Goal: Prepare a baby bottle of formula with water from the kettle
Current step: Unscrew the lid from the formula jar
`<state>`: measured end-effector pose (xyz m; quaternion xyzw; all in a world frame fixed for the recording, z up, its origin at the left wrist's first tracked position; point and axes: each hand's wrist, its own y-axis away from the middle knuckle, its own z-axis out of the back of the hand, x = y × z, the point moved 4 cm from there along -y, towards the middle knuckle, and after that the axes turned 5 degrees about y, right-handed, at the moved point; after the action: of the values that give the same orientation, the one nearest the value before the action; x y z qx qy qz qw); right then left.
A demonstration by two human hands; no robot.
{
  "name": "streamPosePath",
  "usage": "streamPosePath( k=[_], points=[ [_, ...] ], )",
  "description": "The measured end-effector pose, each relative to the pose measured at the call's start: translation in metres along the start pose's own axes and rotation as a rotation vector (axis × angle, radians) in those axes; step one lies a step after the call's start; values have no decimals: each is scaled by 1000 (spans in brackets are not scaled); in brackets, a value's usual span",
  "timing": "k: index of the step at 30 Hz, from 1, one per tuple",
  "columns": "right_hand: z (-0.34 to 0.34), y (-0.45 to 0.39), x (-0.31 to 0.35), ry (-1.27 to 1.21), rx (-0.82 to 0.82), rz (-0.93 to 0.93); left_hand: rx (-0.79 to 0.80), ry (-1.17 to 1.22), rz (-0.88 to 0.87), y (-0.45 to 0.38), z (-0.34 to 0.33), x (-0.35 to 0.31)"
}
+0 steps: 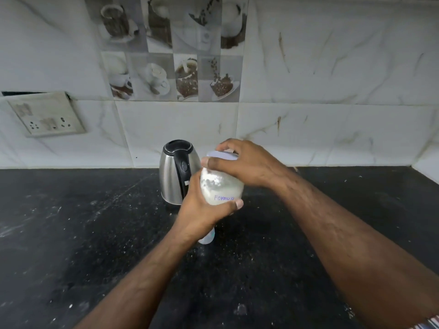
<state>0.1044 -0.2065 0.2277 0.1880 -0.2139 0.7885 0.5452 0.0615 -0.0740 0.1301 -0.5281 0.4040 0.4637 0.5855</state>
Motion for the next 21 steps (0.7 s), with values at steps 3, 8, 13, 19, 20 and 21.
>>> streamPosePath(
  k=[3, 8, 13, 19, 20, 21],
  points=[
    [-1, -4, 10, 167, 25, -17, 32, 5, 0, 2, -2, 5],
    [0, -6, 25, 184, -58, 34, 79, 57, -15, -1, 4, -2],
    [1, -11, 32, 122, -43, 54, 106, 58, 3, -3, 13, -2],
    [0, -13, 38, -54, 60, 128, 201, 242, 93, 4, 16, 2],
    [0, -13, 39, -122, 100, 164, 215, 273, 94, 9, 16, 2],
    [2, -12, 41, -147, 131, 201, 218, 304, 98, 11, 16, 0]
  ],
)
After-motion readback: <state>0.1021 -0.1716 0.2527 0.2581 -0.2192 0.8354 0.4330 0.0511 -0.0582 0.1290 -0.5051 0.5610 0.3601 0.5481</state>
